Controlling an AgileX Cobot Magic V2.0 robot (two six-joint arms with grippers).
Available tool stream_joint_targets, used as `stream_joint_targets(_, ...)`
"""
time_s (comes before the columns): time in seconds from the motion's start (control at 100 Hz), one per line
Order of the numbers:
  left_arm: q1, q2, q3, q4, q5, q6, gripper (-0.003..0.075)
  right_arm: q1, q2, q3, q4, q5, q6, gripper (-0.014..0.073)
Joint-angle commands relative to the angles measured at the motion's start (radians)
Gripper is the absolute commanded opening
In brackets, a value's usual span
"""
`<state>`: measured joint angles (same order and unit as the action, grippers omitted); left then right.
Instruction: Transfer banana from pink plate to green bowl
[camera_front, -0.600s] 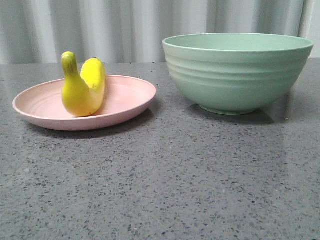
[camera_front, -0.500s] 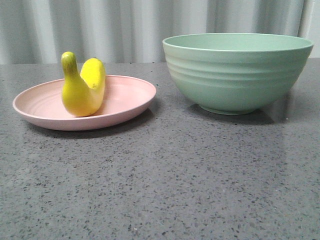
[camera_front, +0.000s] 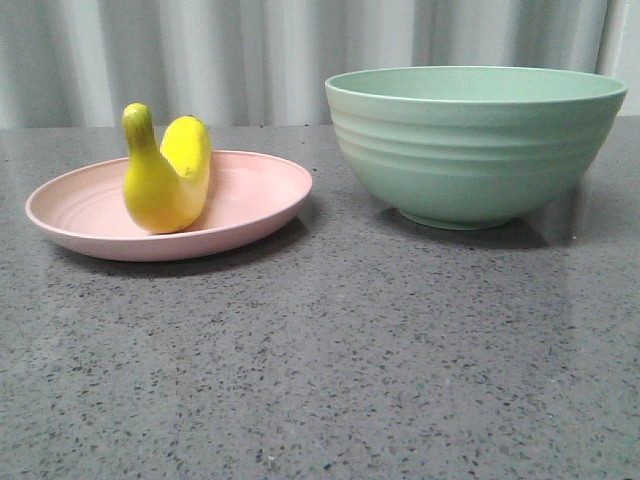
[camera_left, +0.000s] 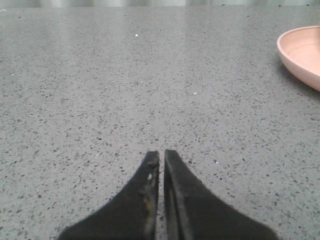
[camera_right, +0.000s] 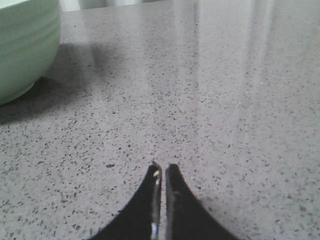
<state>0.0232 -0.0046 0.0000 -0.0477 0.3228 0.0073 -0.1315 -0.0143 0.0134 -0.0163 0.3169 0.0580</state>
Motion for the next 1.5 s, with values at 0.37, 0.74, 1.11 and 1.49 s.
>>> stream_joint_targets(0.37,0.004,-0.032,0.026,0.084,-0.04,-0.007,-0.0018,-0.007,-0.014,0.026,-0.007,-0.024,-0.006,-0.0075)
stream_joint_targets(0.74,0.004,-0.032,0.026,0.105,-0.066,-0.007,-0.0019,-0.007,-0.014,0.026,-0.007,-0.026,-0.006,-0.0075)
stream_joint_targets(1.11,0.004,-0.032,0.026,0.105,-0.121,-0.007,-0.0019,-0.007,-0.014,0.026,0.009,-0.088,-0.006,-0.0075)
stream_joint_targets(1.49,0.004,-0.032,0.026,0.061,-0.234,-0.007,-0.0019,-0.007,-0.014,0.026,0.08,-0.187,-0.006,-0.0074)
